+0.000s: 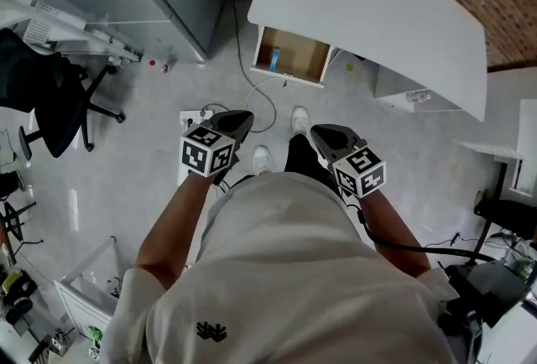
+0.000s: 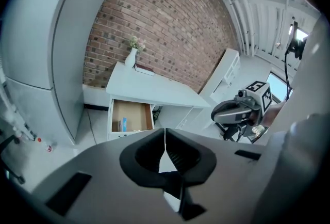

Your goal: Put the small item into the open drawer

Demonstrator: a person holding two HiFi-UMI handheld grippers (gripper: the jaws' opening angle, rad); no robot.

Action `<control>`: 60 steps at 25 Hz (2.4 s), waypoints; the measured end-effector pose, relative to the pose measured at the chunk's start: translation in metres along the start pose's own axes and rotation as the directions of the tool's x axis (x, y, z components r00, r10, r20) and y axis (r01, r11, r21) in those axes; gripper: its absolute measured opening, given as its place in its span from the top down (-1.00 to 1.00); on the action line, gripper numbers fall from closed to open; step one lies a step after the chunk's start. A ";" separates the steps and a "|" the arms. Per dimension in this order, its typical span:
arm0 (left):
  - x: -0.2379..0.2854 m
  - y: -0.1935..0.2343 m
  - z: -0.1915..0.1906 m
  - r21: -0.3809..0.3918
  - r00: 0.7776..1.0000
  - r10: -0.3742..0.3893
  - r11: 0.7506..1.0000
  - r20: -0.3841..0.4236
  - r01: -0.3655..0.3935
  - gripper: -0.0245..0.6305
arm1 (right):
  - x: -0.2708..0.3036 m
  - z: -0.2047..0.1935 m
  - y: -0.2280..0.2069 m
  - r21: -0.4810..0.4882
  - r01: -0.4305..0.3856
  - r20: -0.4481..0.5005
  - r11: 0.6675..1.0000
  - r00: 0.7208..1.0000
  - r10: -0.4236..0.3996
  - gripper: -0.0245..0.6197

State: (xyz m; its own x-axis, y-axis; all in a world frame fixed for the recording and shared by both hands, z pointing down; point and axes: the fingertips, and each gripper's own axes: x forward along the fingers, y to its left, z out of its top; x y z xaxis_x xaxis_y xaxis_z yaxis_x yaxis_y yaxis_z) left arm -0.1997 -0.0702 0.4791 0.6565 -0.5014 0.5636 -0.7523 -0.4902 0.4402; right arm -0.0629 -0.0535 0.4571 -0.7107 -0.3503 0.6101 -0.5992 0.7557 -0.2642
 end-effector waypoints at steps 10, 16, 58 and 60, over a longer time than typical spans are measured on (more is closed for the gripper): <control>-0.042 -0.036 -0.021 0.026 0.999 -0.051 0.998 0.000 0.050 0.85 | -0.014 -0.011 0.042 -0.024 0.009 -0.009 1.000 1.000 -0.009 0.82; -0.053 -0.047 -0.031 0.035 0.998 -0.066 0.997 -0.006 0.067 0.85 | -0.023 -0.017 0.060 -0.035 0.013 -0.012 0.999 1.000 -0.013 0.83; -0.038 -0.056 -0.048 0.035 0.997 -0.060 0.997 -0.051 0.062 0.85 | -0.035 -0.036 0.061 -0.037 0.010 -0.018 0.999 1.000 -0.010 0.83; -0.034 -0.056 -0.049 0.035 0.996 -0.062 0.997 -0.057 0.064 0.85 | -0.034 -0.037 0.058 -0.035 0.008 -0.020 0.999 1.000 -0.008 0.83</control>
State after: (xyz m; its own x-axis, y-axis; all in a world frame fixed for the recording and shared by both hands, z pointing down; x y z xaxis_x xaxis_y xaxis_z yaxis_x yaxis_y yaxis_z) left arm -0.1829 0.0089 0.4694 0.6972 -0.4285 0.5747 -0.7066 -0.5458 0.4504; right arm -0.0600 0.0227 0.4484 -0.6981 -0.3452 0.6272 -0.5914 0.7719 -0.2333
